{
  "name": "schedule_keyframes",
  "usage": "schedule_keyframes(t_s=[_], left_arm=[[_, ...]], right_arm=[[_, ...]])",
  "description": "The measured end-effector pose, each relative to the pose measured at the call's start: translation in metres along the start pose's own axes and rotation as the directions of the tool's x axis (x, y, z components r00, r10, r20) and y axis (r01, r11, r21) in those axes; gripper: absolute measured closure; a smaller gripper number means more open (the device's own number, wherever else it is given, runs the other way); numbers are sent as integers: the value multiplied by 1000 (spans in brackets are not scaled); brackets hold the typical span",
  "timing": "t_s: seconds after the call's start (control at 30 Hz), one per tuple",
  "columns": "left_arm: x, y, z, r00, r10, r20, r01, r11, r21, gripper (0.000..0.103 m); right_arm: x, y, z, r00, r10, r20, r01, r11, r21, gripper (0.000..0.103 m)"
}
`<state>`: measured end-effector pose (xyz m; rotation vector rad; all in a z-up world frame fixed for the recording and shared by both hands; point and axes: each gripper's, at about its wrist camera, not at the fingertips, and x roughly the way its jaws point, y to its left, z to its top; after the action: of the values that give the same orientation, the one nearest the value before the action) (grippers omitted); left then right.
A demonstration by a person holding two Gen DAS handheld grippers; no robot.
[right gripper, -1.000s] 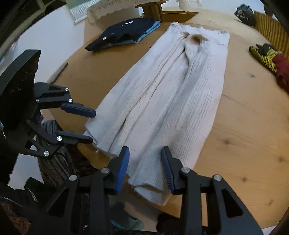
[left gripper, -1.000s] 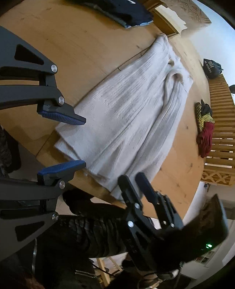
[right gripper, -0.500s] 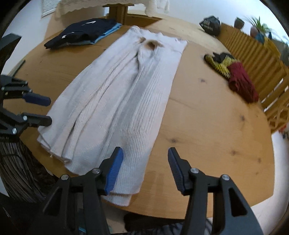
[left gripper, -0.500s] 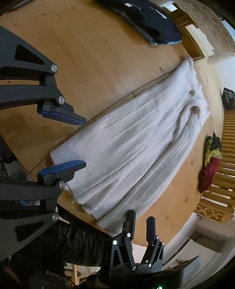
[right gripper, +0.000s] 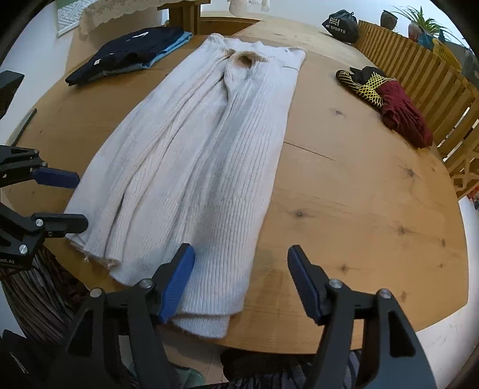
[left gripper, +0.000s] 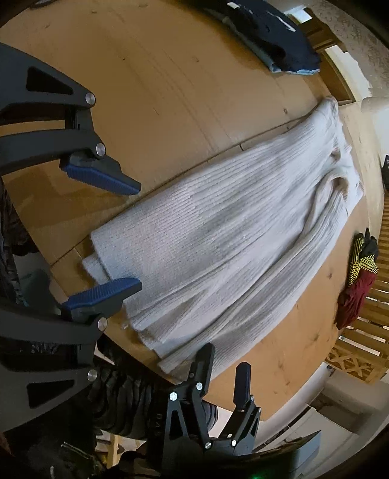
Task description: Fold clothes
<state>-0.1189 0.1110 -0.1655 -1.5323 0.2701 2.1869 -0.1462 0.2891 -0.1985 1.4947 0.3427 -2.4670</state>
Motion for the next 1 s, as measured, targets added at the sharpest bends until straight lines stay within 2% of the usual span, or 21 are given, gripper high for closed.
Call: schedule_keyframes(t_s=[0.03, 0.1, 0.17, 0.33, 0.47, 0.53, 0.63, 0.73, 0.83, 0.9, 1.0], left_arm=[[0, 1, -1, 1000, 0, -1, 0, 1000, -5, 43], [1, 3, -3, 1000, -9, -3, 9, 1000, -19, 39], [1, 5, -4, 1000, -16, 0, 16, 999, -29, 38], [0, 7, -7, 1000, -14, 3, 14, 999, -35, 37], [-2, 12, -7, 1000, -26, -9, 26, 996, -80, 37], [-3, 16, -5, 998, -55, -27, 52, 991, -121, 37], [-2, 24, 2, 991, -114, -63, 100, 975, -200, 37], [-2, 29, 11, 981, -164, -104, 131, 954, -269, 37], [-3, 26, 14, 972, -190, -139, 143, 944, -297, 37], [-3, 20, 18, 970, -188, -154, 138, 947, -291, 37], [0, 16, 18, 969, -175, -174, 123, 953, -276, 37]], right_arm=[[0, -1, 0, 1000, -1, -2, 1, 1000, 8, 36], [2, -4, -1, 1000, -15, -6, 16, 999, 39, 24], [4, -8, -1, 1000, -13, -5, 13, 998, 67, 21], [5, -17, -2, 999, 41, -2, -40, 996, 78, 21], [0, -28, 0, 993, 114, 9, -114, 986, 124, 21], [-5, -35, 0, 988, 152, 20, -153, 975, 160, 21], [0, -38, 3, 980, 198, -30, -189, 964, 186, 21], [7, -37, 6, 973, 212, -94, -190, 960, 203, 21], [12, -37, 9, 963, 238, -129, -207, 954, 218, 21], [14, -37, 10, 956, 255, -143, -218, 948, 232, 21], [15, -32, 11, 957, 239, -162, -207, 959, 192, 21]])
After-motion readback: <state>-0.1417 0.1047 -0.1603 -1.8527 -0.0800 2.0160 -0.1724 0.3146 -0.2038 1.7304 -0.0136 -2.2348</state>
